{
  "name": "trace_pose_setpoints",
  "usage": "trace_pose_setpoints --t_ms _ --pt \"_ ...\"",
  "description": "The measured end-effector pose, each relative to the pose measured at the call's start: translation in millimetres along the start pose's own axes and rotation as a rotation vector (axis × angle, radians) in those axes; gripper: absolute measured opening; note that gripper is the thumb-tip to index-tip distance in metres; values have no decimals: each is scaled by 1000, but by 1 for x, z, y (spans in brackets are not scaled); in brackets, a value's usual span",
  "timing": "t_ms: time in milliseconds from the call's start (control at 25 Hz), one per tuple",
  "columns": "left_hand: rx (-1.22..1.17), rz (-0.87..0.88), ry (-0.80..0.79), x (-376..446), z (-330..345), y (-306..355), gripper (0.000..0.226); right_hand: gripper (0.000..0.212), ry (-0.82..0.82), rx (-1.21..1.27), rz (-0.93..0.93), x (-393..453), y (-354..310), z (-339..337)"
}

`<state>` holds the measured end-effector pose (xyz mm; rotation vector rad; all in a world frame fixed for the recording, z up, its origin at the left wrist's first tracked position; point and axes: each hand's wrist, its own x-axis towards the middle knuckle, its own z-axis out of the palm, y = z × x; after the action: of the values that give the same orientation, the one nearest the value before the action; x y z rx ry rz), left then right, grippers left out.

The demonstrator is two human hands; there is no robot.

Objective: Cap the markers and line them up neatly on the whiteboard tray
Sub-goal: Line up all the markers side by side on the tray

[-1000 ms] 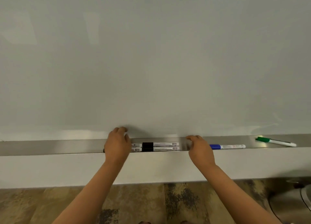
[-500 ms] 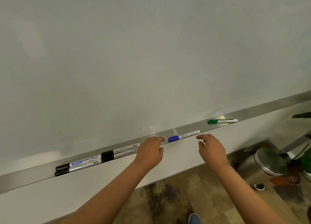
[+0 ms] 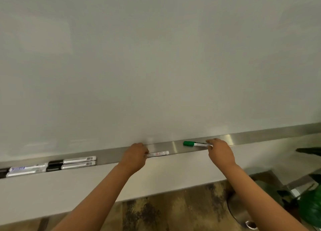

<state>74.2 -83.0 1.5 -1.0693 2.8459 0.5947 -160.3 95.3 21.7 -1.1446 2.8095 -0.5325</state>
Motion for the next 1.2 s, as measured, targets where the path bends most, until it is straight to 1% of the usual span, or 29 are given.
trace_pose_setpoints --t_ms 120,200,360,440,640,720,840,1040,1200 --pt "-63 -65 14 -9 -4 3 27 25 -108 -115 -81 22 7 9" --pt "-75 -97 4 -16 -8 0 30 22 -154 -200 -100 30 8 16" --pt "-102 -129 -8 -31 -18 -14 40 22 -158 -244 -116 35 -9 19" --pt "-118 -127 14 -38 -21 -22 42 23 -149 -193 -190 27 -26 20" --pt "-194 -147 118 -50 -30 -56 37 25 -192 140 -388 -14 -110 41" --pt "-167 -147 111 -52 -33 -68 37 25 -211 194 -427 -22 -140 53" --pt "-84 -116 60 -52 -32 -83 40 27 -252 148 -448 -24 -172 72" --pt "11 -59 15 -45 -32 -98 35 34 -329 30 -436 -28 -198 94" --pt "63 -5 22 -43 -31 -105 33 33 -324 32 -424 -27 -212 99"
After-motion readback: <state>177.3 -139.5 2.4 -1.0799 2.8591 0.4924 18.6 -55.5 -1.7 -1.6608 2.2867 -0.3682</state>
